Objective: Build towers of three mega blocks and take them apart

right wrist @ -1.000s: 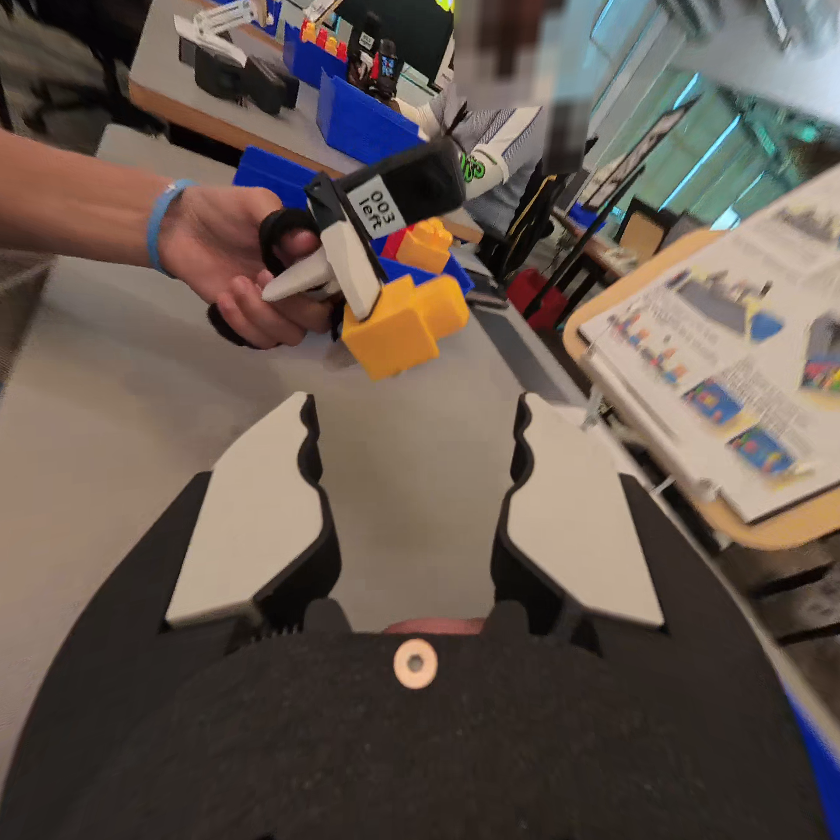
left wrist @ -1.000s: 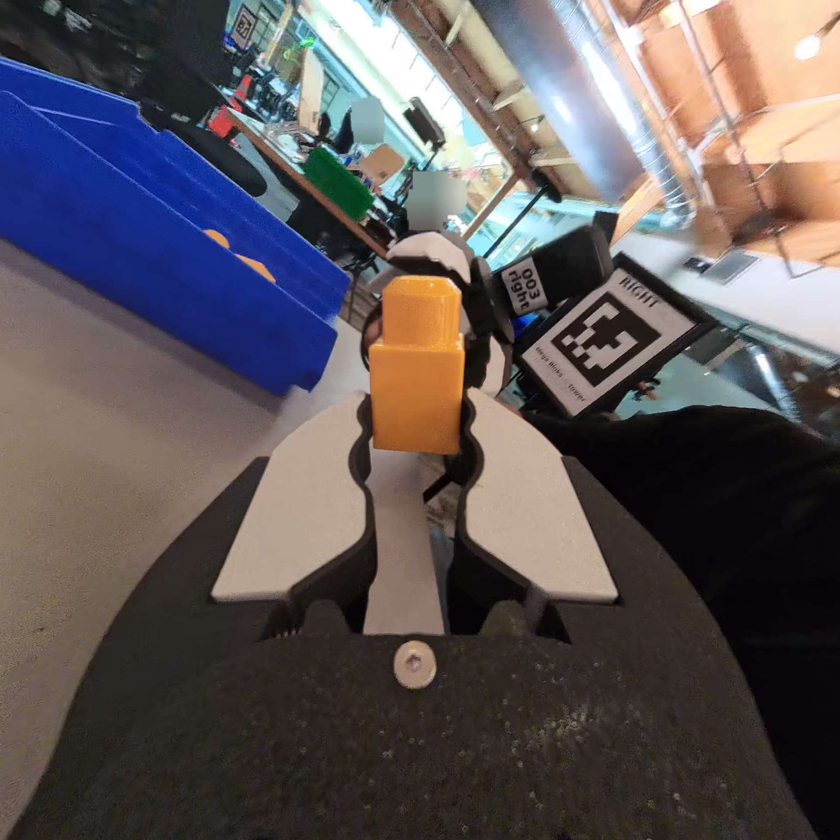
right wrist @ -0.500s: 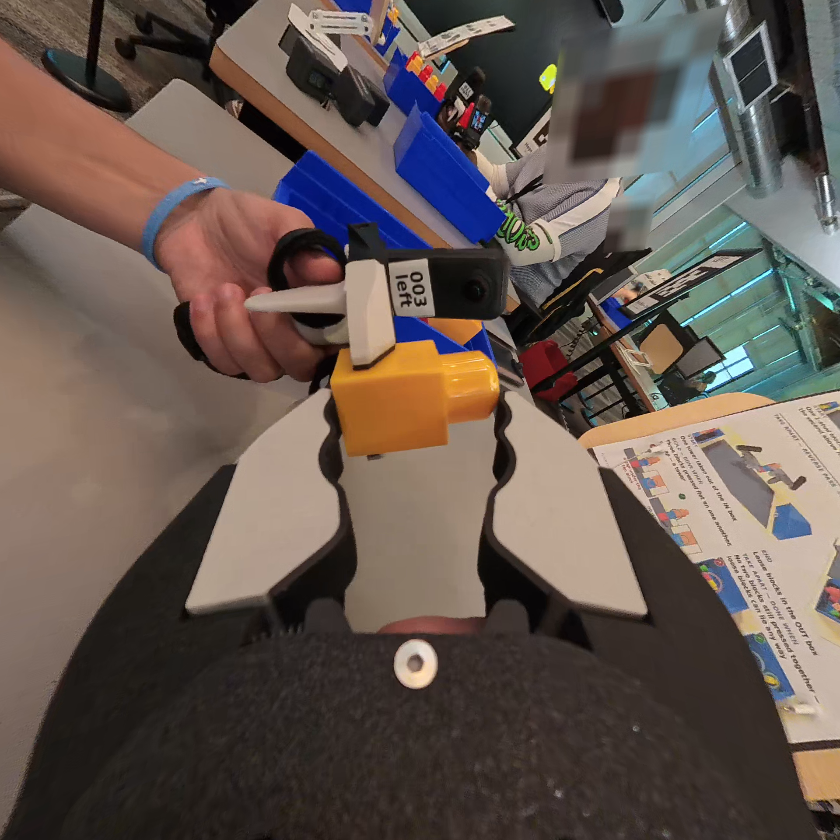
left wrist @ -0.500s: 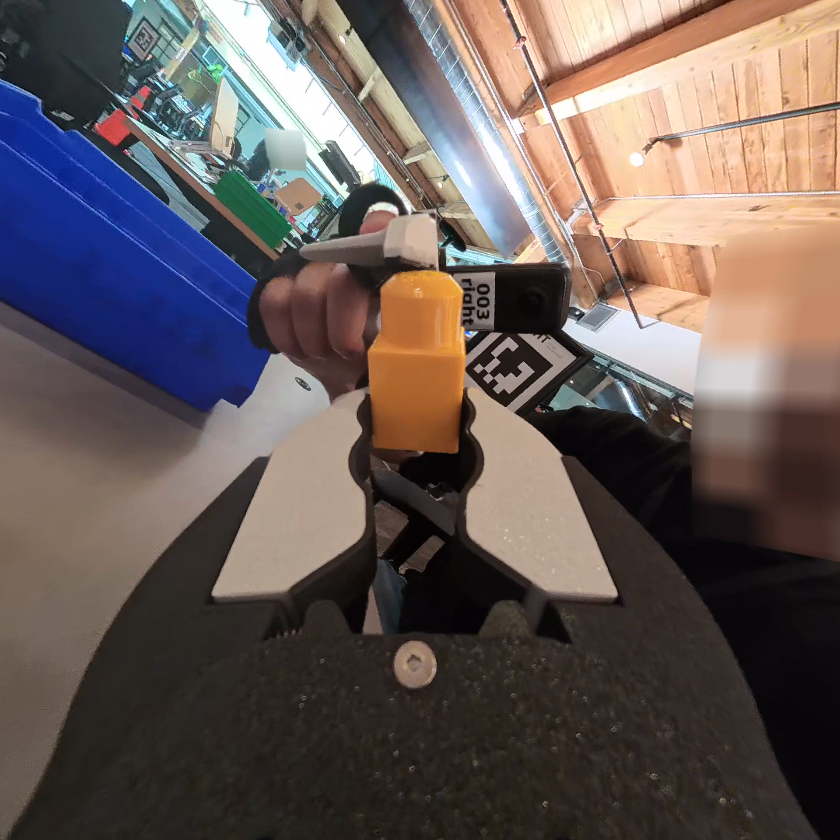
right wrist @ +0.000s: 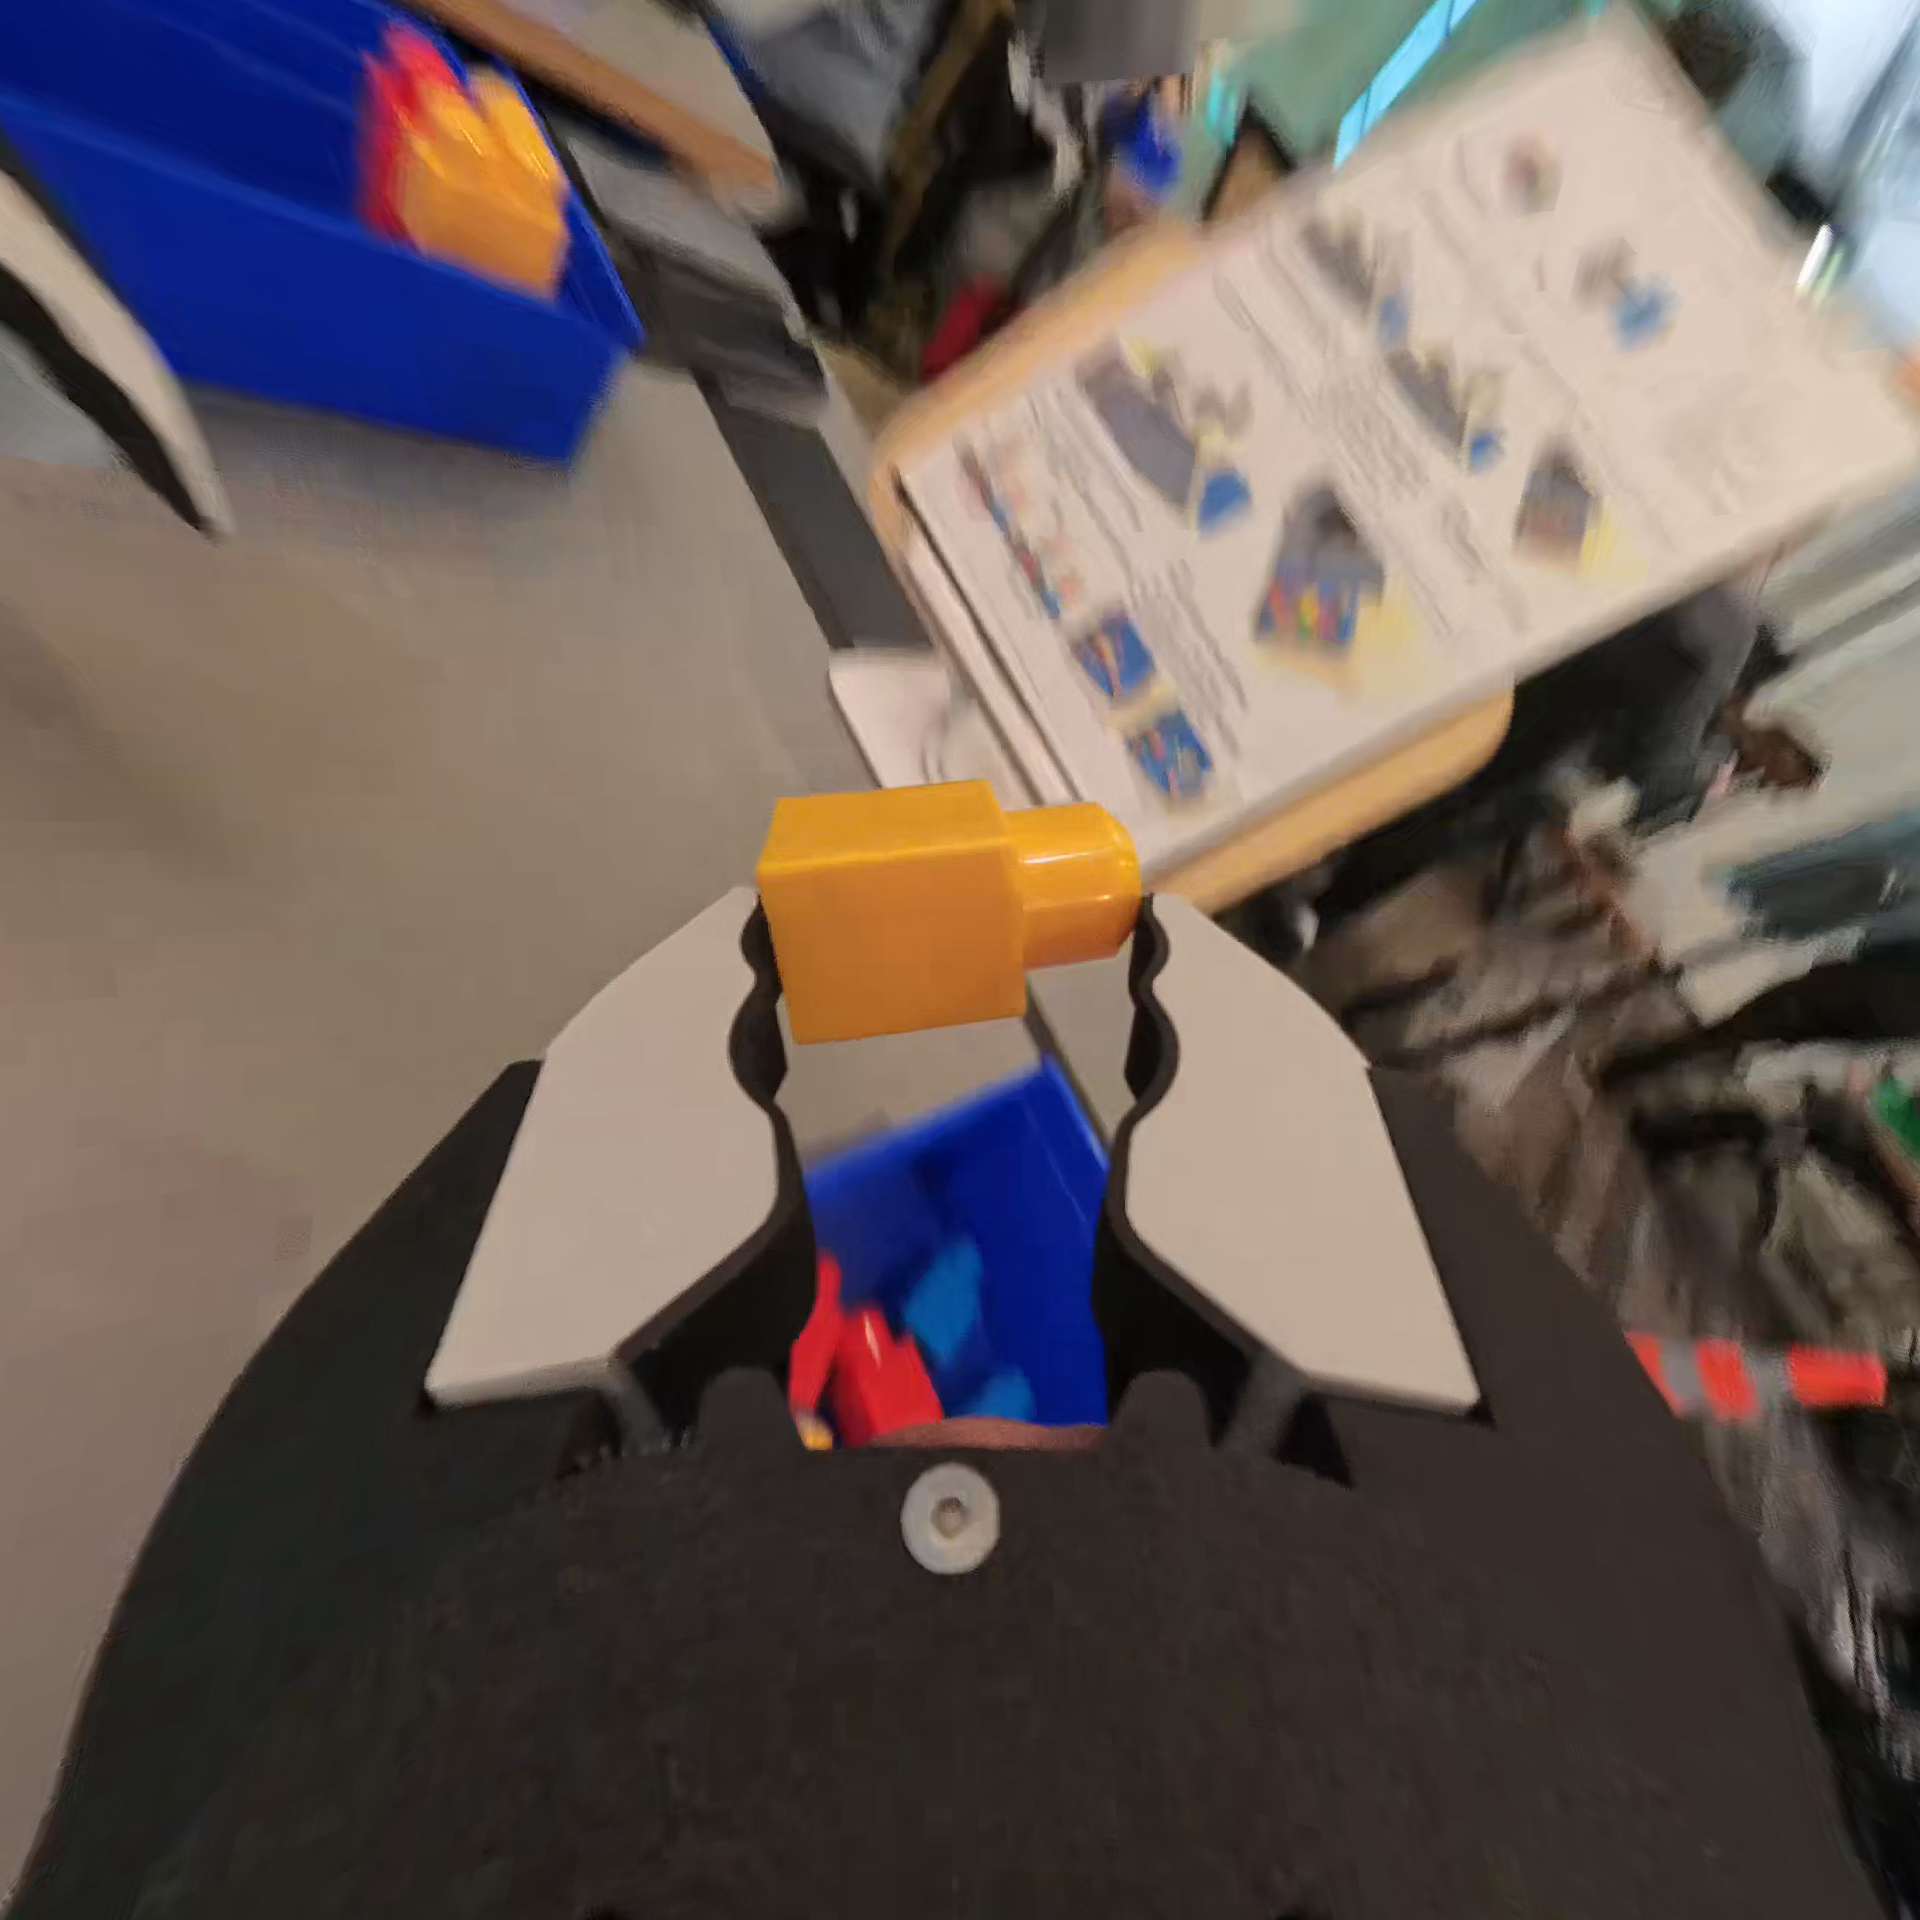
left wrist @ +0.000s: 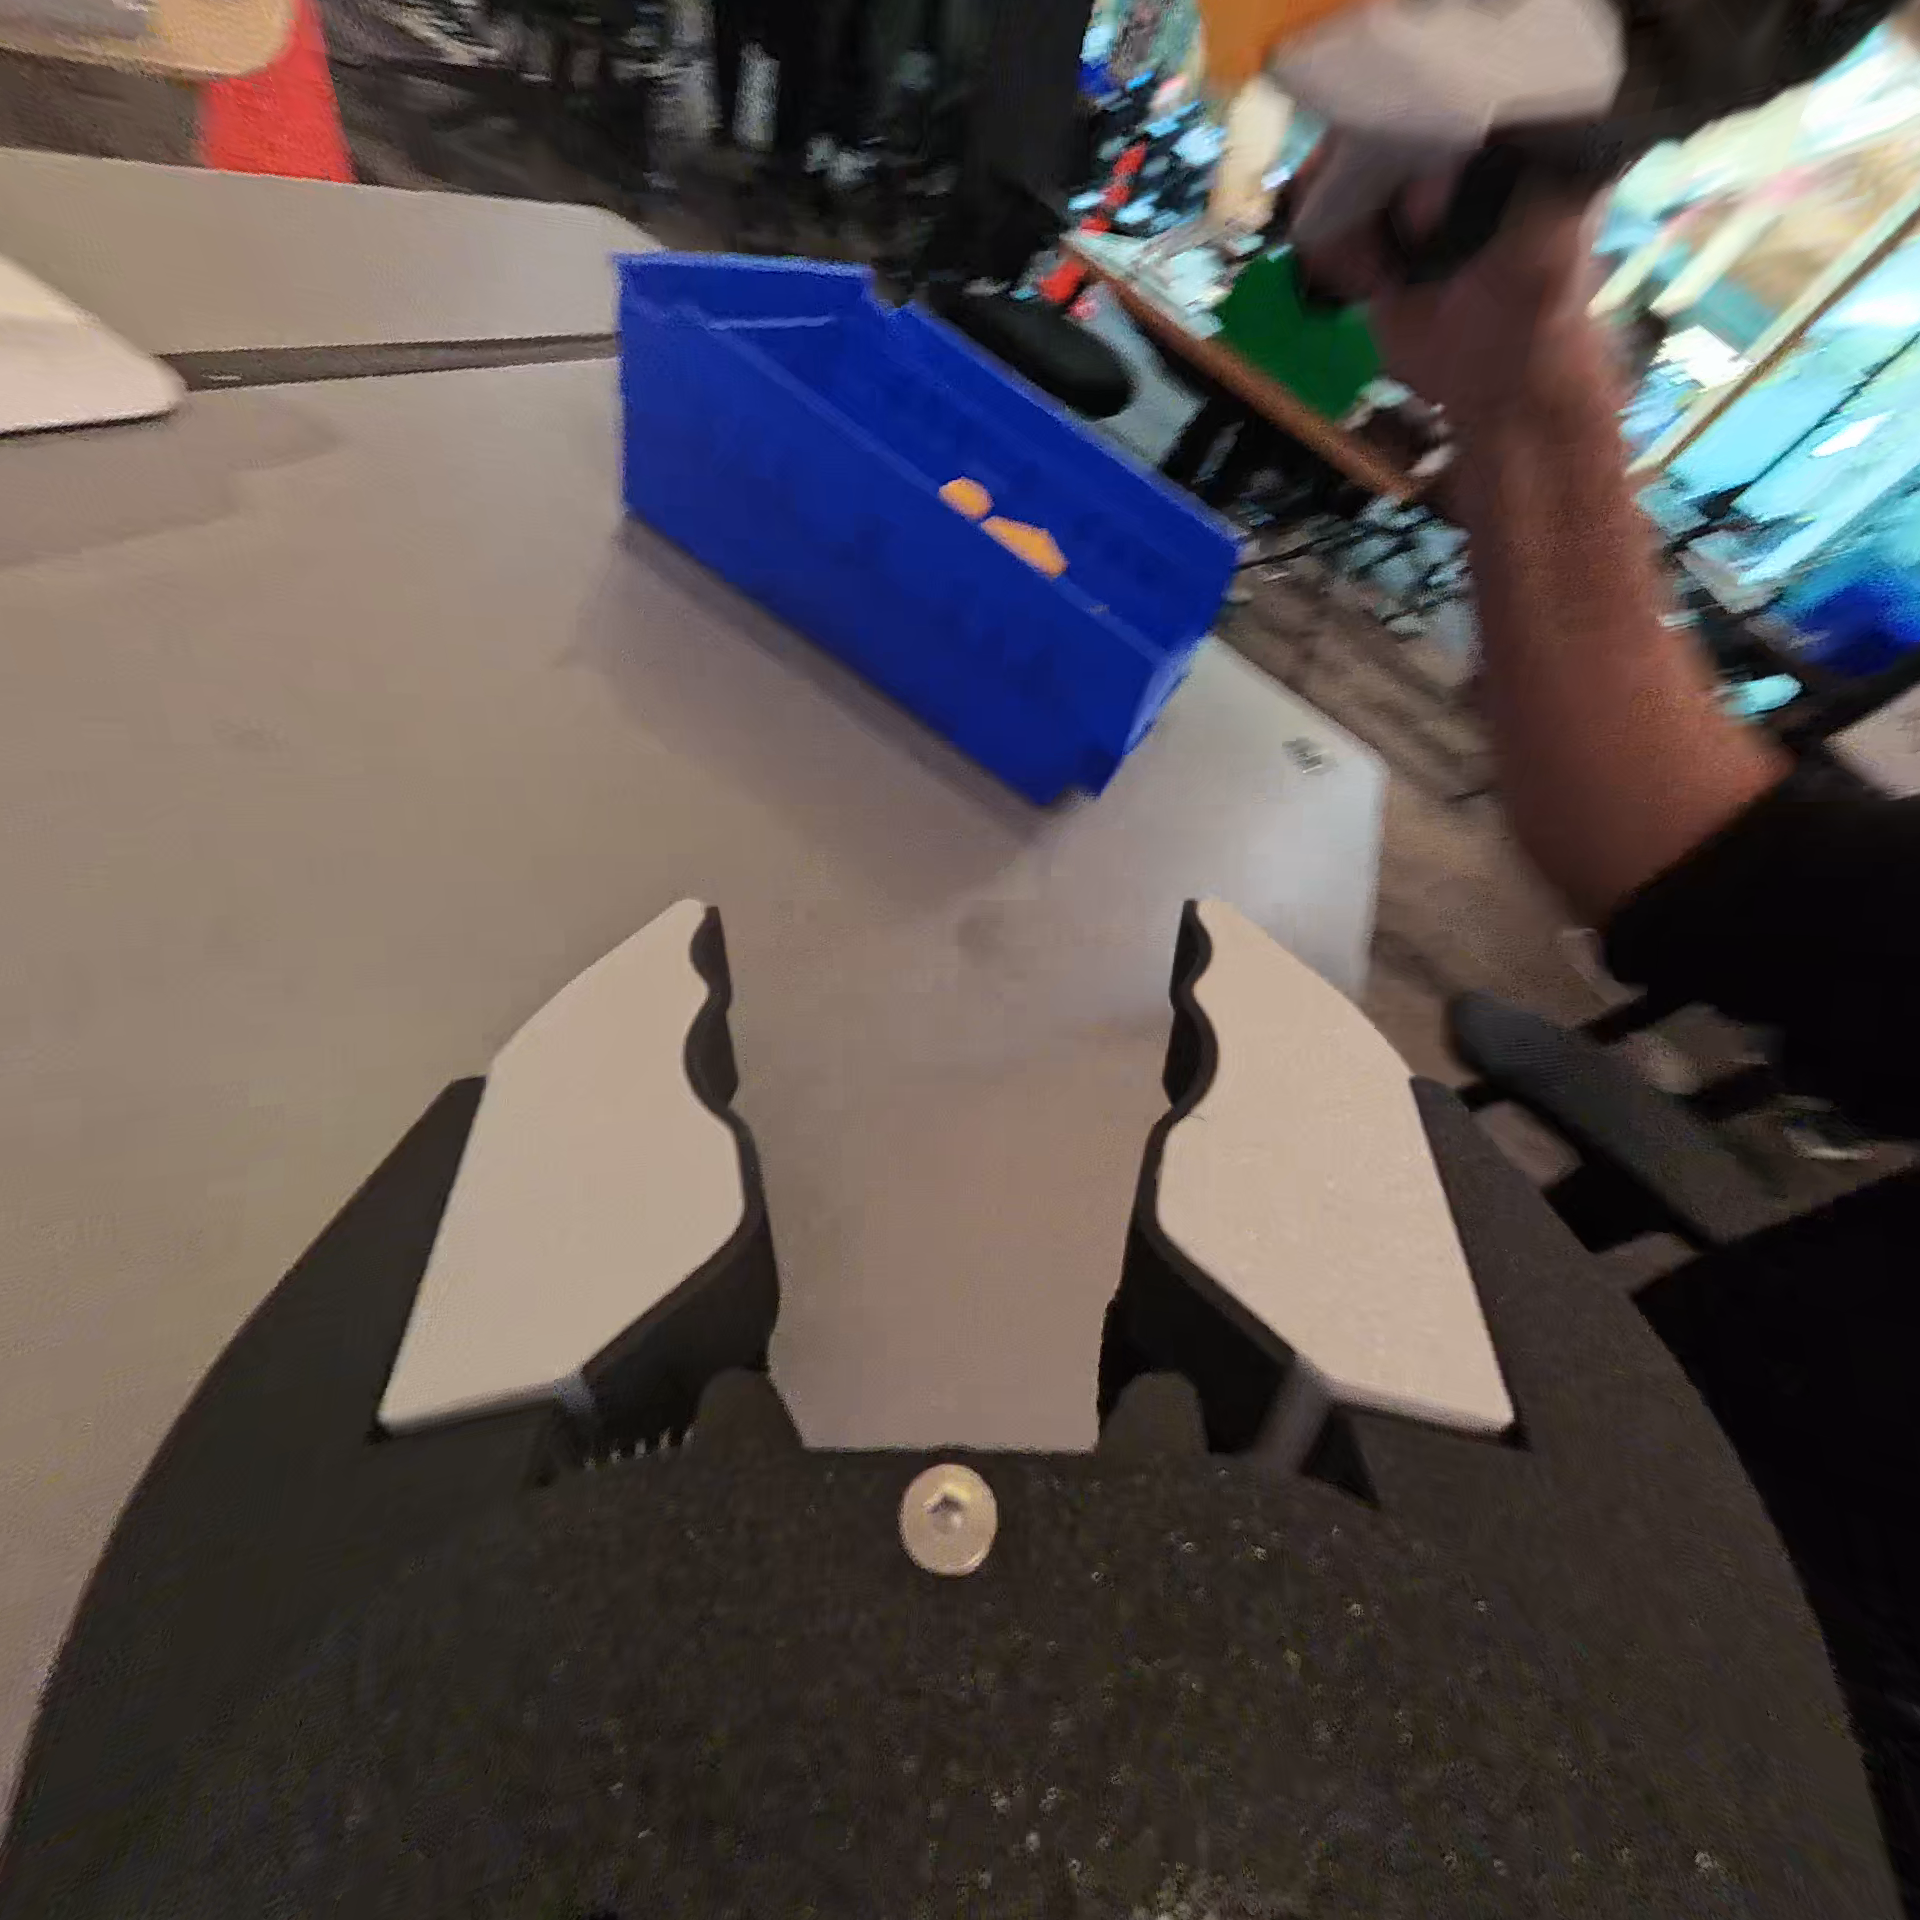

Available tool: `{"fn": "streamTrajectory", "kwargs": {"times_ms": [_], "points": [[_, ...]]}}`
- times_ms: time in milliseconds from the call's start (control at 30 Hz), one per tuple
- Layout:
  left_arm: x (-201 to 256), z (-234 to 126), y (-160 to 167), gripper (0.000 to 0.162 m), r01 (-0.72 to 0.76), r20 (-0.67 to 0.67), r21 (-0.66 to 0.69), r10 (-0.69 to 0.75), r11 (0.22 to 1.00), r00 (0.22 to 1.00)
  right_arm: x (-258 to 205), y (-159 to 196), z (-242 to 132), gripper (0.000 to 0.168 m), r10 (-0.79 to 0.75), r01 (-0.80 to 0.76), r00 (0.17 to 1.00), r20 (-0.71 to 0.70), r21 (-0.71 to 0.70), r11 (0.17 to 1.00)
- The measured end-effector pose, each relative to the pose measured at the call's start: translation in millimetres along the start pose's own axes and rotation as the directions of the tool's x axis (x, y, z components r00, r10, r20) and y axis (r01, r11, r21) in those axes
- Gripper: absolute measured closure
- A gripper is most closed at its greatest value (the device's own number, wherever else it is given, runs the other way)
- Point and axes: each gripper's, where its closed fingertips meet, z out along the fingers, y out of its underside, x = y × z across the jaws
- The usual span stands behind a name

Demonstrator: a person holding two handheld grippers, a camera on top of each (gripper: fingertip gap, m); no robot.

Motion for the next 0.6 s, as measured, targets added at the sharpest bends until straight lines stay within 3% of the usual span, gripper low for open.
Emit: {"fn": "streamTrajectory", "kwargs": {"times_ms": [100,233,433,600], "points": [[2,-9,32,0.083,-0.089,0.131,-0.046,0.094,0.995,0.987,46,70,-13,0.104,0.088,-0.091,0.996,-0.025,-0.28,0.956],[13,-9,69,0.09,-0.138,0.149,-0.141,0.159,0.98,0.976,58,168,-5,0.104,0.258,-0.213,0.966,-0.015,-0.61,0.763],[18,-1,76,0.092,-0.211,0.17,-0.198,0.245,0.957,0.954,38,260,27,0.103,0.406,-0.228,0.914,-0.002,-0.83,0.509],[19,-4,75,0.093,-0.199,0.159,-0.192,0.23,0.961,0.96,28,289,37,0.103,0.49,-0.273,0.869,-0.062,-0.887,0.372]]}}
